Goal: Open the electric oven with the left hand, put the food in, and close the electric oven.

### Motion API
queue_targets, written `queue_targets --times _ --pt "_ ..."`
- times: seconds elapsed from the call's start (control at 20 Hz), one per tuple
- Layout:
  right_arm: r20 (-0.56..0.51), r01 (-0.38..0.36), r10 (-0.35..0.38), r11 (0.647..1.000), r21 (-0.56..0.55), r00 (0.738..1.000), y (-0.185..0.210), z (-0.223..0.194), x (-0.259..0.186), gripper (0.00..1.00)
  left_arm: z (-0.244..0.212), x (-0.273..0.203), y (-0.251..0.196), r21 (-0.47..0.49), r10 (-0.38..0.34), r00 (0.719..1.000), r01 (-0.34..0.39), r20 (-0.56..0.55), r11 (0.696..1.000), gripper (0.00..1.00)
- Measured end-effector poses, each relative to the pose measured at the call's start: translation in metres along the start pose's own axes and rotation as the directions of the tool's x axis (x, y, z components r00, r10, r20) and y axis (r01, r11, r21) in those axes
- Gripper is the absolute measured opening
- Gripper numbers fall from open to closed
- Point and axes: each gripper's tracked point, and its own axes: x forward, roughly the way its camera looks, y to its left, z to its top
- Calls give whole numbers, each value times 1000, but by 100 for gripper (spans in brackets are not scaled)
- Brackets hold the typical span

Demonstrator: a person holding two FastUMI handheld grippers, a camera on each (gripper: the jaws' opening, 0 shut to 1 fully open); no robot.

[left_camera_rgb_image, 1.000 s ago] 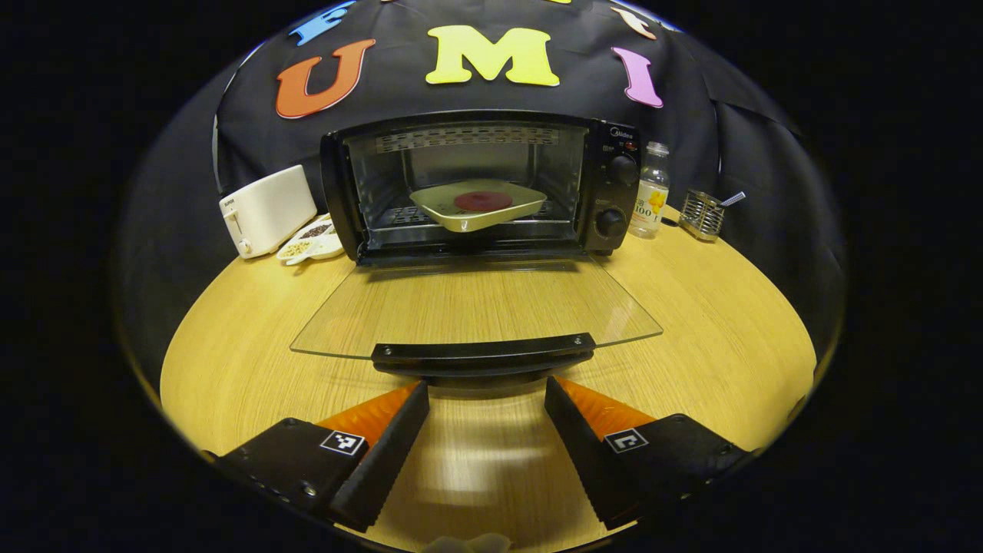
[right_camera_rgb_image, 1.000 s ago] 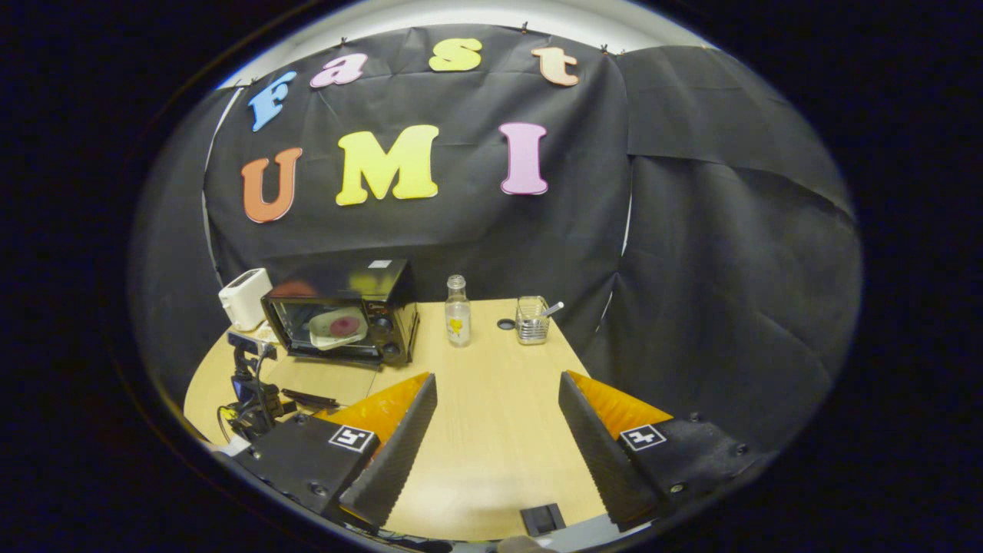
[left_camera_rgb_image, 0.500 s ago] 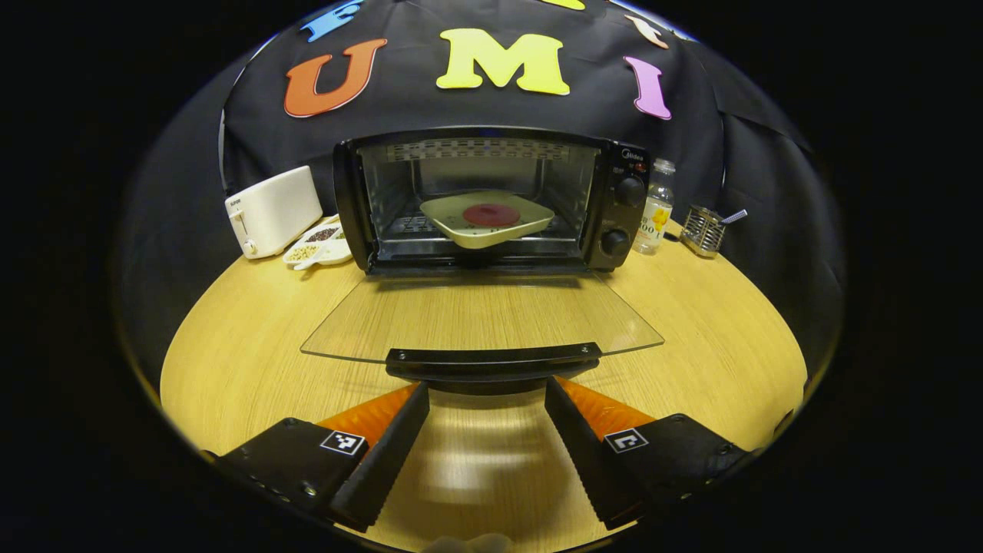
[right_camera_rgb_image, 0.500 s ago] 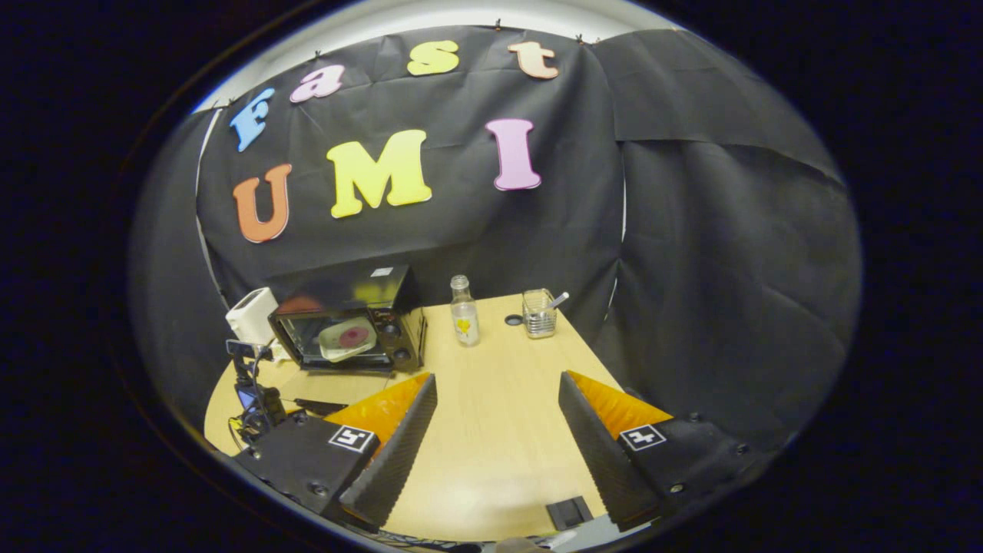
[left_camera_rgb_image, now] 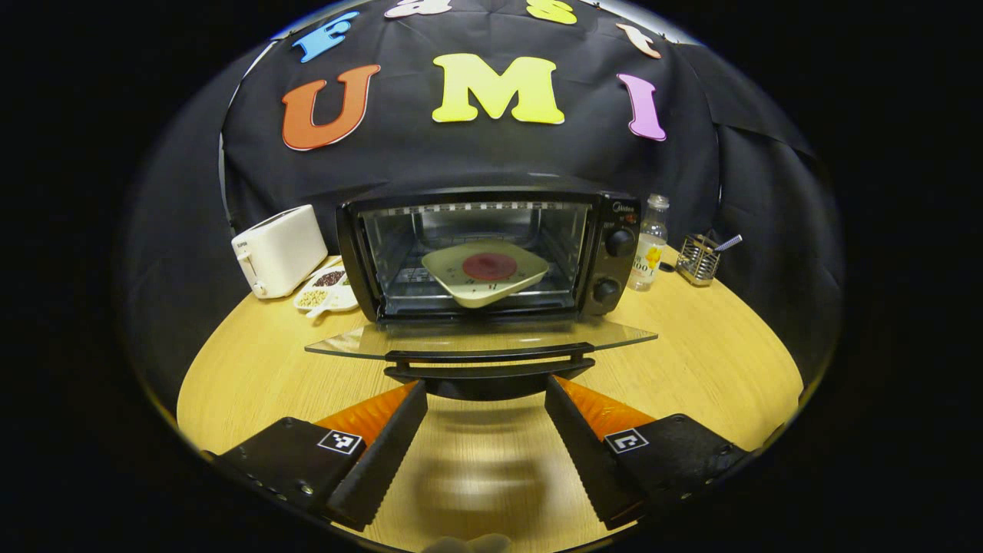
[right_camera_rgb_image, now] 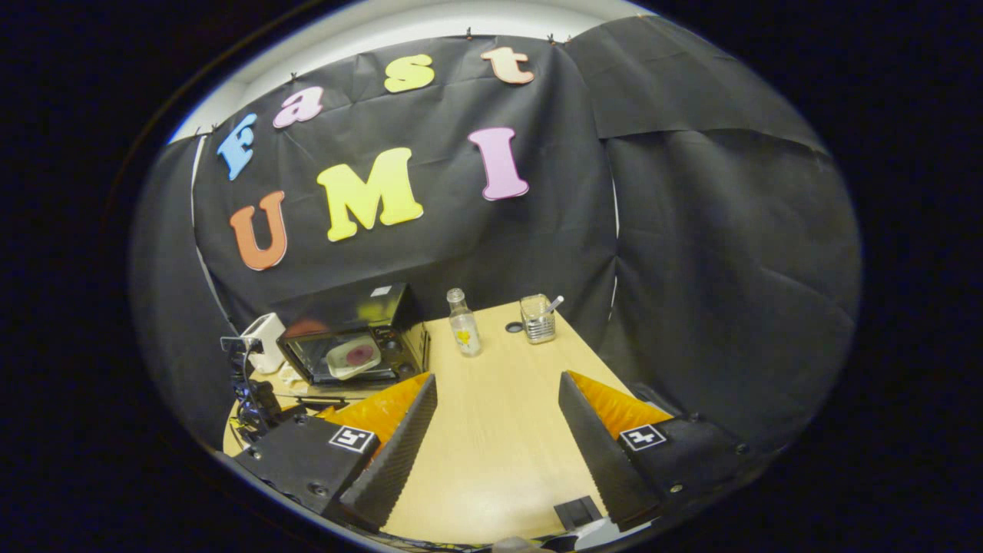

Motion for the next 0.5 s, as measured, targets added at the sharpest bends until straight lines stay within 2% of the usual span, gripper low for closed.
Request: queue_targets --times 0.5 --pt "13 10 -11 997 72 1000 -26 5 1 100 65 20 4 37 34 995 -37 94 999 98"
